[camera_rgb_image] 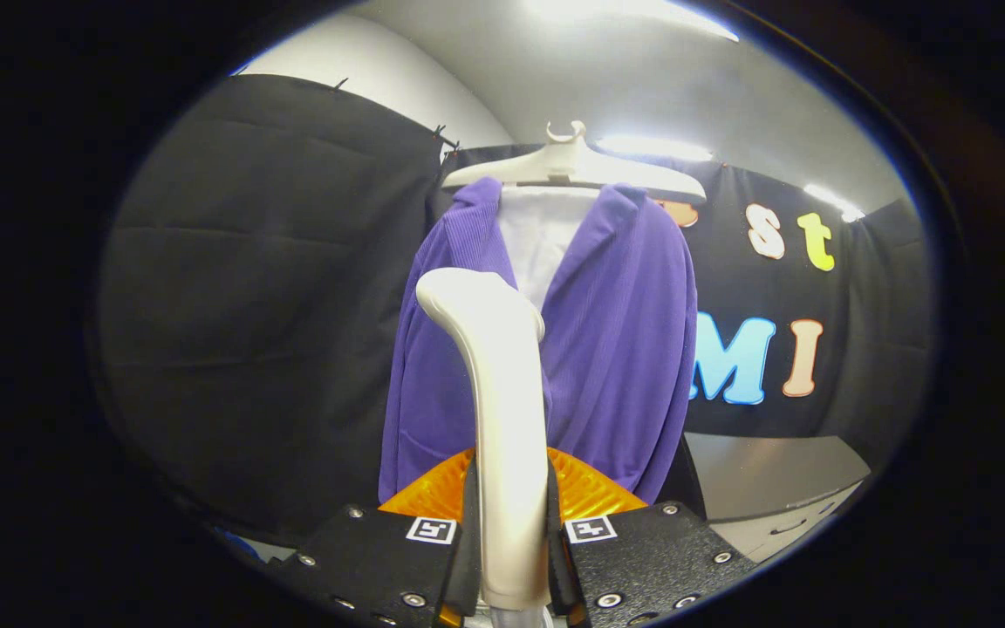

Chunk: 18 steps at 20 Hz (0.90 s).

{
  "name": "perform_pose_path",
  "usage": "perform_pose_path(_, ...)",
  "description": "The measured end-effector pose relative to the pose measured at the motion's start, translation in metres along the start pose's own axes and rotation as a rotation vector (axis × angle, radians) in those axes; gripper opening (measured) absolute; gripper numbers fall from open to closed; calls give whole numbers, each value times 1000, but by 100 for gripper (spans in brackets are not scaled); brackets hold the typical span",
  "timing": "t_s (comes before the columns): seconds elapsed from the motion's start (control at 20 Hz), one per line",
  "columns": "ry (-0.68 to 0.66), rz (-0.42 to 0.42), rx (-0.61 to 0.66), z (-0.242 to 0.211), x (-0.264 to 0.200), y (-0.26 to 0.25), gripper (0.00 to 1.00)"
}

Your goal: Iron the clothes twice with a garment steamer, once on the left side and once on the right side.

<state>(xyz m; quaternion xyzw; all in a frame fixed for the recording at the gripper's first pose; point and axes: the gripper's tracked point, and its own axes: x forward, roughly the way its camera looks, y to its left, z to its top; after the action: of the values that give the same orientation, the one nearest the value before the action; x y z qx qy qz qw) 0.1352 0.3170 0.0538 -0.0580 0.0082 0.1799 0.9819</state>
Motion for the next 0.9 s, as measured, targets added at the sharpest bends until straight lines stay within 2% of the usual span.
perform_pose_path(0.2,-115,-26,-29,49,24,8,31)
perform_pose_path(0.45,-179,-61,-87,77,55,21,31)
perform_pose_path(0.65,-177,-73,-141,65,72,38,31)
perform_pose_path(0.9,-127,-86,-165,27,80,40,32)
